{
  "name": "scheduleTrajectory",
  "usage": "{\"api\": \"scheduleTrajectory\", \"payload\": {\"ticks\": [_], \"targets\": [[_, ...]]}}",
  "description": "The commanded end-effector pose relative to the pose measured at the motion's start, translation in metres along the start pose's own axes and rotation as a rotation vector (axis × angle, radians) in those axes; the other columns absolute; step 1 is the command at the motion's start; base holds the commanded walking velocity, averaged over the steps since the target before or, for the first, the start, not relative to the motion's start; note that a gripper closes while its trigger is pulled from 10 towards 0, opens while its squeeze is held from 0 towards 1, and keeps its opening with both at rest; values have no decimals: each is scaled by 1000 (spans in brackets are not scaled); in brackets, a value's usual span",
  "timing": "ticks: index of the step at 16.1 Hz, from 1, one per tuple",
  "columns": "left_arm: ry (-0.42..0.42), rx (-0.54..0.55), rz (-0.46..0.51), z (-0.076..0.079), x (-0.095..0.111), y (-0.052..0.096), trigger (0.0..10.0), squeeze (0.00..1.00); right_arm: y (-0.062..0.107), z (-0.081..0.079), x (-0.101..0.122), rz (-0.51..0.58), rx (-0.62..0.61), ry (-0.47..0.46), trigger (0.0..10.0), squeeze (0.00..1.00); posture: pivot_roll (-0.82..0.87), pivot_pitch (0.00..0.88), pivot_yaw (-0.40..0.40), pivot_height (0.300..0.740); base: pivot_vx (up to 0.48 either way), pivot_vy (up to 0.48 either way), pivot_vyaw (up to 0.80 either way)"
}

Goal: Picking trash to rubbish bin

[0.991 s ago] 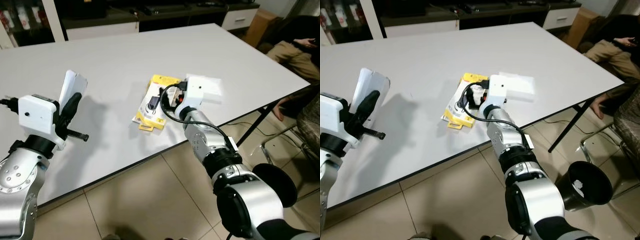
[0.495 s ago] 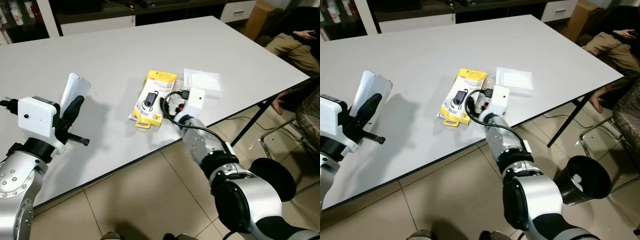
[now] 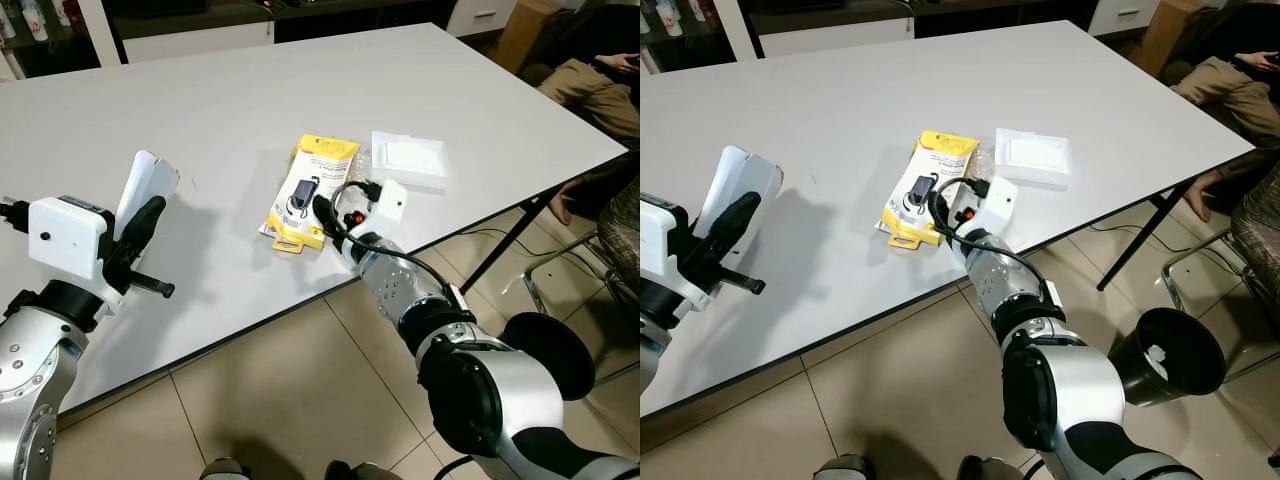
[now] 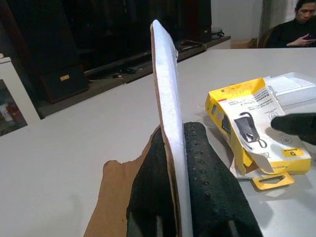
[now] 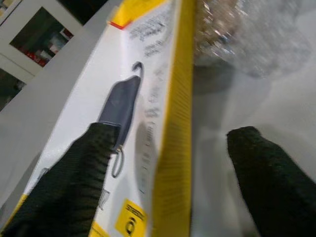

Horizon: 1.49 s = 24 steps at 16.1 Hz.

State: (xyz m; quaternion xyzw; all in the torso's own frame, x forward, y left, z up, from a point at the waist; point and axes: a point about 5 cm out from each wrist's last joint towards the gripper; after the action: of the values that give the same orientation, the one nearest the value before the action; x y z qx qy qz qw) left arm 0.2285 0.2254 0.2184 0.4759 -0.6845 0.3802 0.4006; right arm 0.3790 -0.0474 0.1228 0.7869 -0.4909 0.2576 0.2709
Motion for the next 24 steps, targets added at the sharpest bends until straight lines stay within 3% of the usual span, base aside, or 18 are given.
{"api": "scheduleTrajectory", "payload": {"ticks": [1, 24], "targets": [[-7, -19, 11, 2, 5, 2, 0, 0, 0, 2, -2, -10, -8, -19, 0, 0, 281, 137, -112, 740, 0, 0, 0], [-6, -58, 6, 7, 4, 0, 0, 0, 0, -4, -3, -18, 87, -55, 0, 0, 289, 123, -109, 740, 0, 0, 0]]}}
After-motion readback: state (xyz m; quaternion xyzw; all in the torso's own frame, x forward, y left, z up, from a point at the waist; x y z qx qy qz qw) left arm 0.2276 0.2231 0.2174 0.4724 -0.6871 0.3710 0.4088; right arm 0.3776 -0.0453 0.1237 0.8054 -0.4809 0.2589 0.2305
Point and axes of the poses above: a point about 5 cm out from each wrist's last joint towards the gripper, its own y axis pointing back from the gripper into the wrist, its own x axis along the axis of the wrist's last joint, z = x × y, and after that the axes turned 6 degrees about -y, right-handed
